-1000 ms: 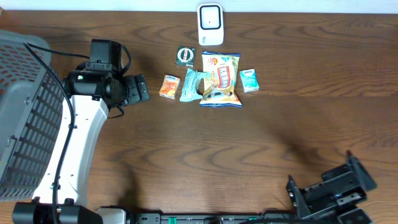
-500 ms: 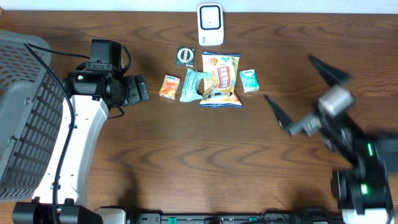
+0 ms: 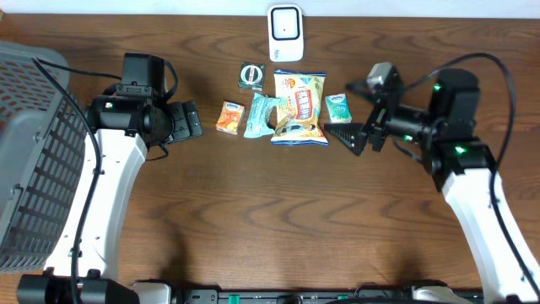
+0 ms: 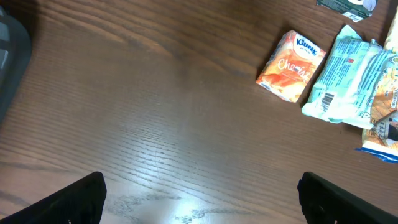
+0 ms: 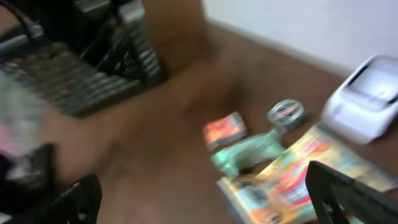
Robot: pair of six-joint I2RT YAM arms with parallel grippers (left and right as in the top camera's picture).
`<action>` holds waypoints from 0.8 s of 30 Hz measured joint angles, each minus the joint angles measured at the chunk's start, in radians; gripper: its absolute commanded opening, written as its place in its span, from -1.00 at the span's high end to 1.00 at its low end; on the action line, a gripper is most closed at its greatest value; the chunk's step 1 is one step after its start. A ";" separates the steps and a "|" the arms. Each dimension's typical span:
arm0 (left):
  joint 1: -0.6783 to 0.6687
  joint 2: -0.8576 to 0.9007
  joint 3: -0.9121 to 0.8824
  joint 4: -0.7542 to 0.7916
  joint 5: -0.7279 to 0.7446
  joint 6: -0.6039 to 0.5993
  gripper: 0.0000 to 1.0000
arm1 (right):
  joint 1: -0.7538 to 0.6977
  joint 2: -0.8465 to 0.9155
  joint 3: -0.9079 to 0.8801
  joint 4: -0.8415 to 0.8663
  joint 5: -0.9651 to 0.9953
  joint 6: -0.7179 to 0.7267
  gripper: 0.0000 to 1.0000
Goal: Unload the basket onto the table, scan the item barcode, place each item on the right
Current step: 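Hold the left gripper still and raise the right gripper toward the items, then lower the right gripper and grasp the green Kleenex tissue pack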
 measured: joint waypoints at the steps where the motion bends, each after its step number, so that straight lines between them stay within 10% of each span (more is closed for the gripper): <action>1: 0.000 0.000 0.000 0.000 0.000 0.000 -0.95 | 0.000 0.019 0.000 -0.023 -0.016 0.005 -0.99; 10: 0.000 0.000 0.000 0.000 0.000 0.000 -0.95 | 0.000 0.148 0.000 0.043 -0.019 0.131 -0.99; 24: 0.000 0.000 0.000 0.000 0.000 0.000 -0.95 | 0.221 0.175 0.059 0.069 0.541 0.621 -0.98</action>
